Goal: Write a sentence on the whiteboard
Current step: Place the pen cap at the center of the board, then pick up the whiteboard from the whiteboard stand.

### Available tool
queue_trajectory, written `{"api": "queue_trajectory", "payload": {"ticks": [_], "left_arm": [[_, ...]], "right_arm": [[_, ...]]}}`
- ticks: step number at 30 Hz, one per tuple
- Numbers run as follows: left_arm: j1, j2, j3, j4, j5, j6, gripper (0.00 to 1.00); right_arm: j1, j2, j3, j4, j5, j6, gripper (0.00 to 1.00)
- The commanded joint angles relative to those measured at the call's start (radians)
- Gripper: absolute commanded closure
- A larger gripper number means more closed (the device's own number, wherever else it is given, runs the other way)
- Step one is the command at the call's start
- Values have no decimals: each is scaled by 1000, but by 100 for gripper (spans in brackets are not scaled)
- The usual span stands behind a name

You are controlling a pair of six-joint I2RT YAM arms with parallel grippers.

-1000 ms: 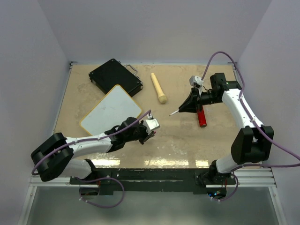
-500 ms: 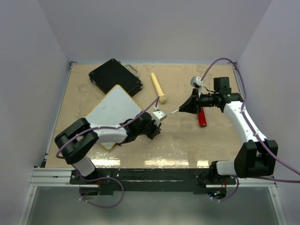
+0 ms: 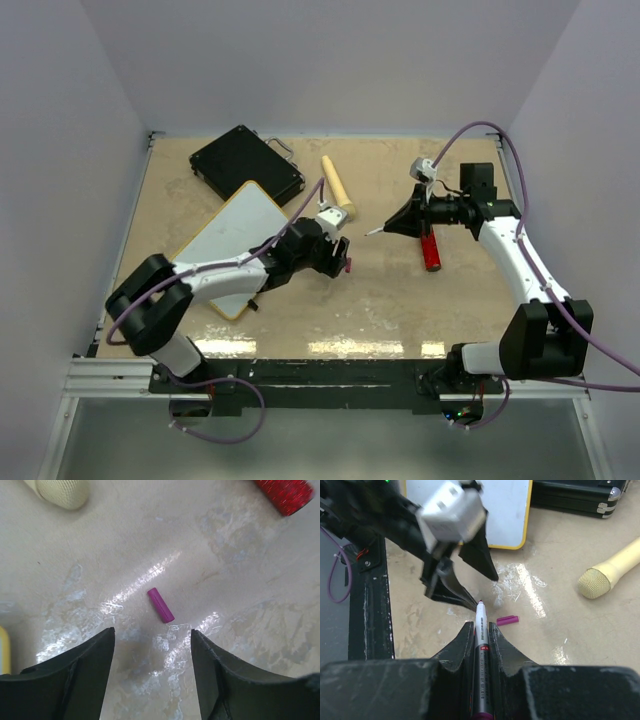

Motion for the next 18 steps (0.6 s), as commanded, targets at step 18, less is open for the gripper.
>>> {"api": "queue_trajectory", "payload": {"ticks": [18], "left_arm": [[968, -851, -123, -314, 456, -118, 2]], "right_arm": [[4, -22, -1, -35, -77, -64, 100]]}}
